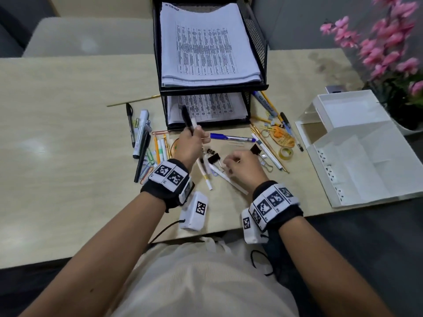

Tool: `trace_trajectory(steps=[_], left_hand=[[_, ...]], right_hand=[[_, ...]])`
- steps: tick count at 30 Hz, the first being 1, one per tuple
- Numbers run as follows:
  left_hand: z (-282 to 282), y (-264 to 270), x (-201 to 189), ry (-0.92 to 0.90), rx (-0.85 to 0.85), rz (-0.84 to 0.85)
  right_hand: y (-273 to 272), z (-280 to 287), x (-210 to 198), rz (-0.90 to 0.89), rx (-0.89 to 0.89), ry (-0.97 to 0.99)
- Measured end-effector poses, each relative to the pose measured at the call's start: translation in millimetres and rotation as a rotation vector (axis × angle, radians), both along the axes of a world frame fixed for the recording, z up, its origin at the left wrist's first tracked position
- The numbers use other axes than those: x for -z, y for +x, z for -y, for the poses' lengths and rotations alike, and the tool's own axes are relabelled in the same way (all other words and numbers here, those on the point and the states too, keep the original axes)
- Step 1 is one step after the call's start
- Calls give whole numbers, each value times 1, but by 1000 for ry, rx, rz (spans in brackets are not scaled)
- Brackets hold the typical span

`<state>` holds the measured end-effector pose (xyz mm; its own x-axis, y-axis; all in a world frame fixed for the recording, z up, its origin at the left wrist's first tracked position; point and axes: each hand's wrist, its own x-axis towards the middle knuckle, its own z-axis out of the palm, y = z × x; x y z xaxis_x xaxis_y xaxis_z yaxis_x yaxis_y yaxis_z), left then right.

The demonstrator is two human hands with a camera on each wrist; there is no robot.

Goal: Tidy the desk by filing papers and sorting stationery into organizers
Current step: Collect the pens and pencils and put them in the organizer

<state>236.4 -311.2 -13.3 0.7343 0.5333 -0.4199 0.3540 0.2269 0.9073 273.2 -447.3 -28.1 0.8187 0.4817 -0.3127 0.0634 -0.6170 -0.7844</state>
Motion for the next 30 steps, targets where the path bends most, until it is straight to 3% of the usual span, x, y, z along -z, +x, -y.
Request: trace_trajectory(steps=[4, 7, 10, 13, 17, 22, 26, 30], left_hand=[[6, 8, -4, 81, 12, -4], [22, 16, -11, 174, 102, -40], [41, 34, -19, 408, 219, -66], [73, 59, -39, 566, 338, 67], [130, 99, -70, 573, 450, 139], [211, 154, -93, 561, 469, 241], [265, 194, -84, 576, 532, 208], [292, 220, -60, 689, 693, 27]], right_hand=[[-12, 17, 17, 169, -229, -397], [-11, 28, 14, 238, -292, -472], [5, 53, 3, 195, -166, -422], [30, 96, -12, 117, 3, -276], [73, 165, -46, 189, 277, -106], [130, 239, -72, 351, 593, 113], [157, 263, -74, 376, 546, 48], [160, 271, -60, 343, 404, -124]])
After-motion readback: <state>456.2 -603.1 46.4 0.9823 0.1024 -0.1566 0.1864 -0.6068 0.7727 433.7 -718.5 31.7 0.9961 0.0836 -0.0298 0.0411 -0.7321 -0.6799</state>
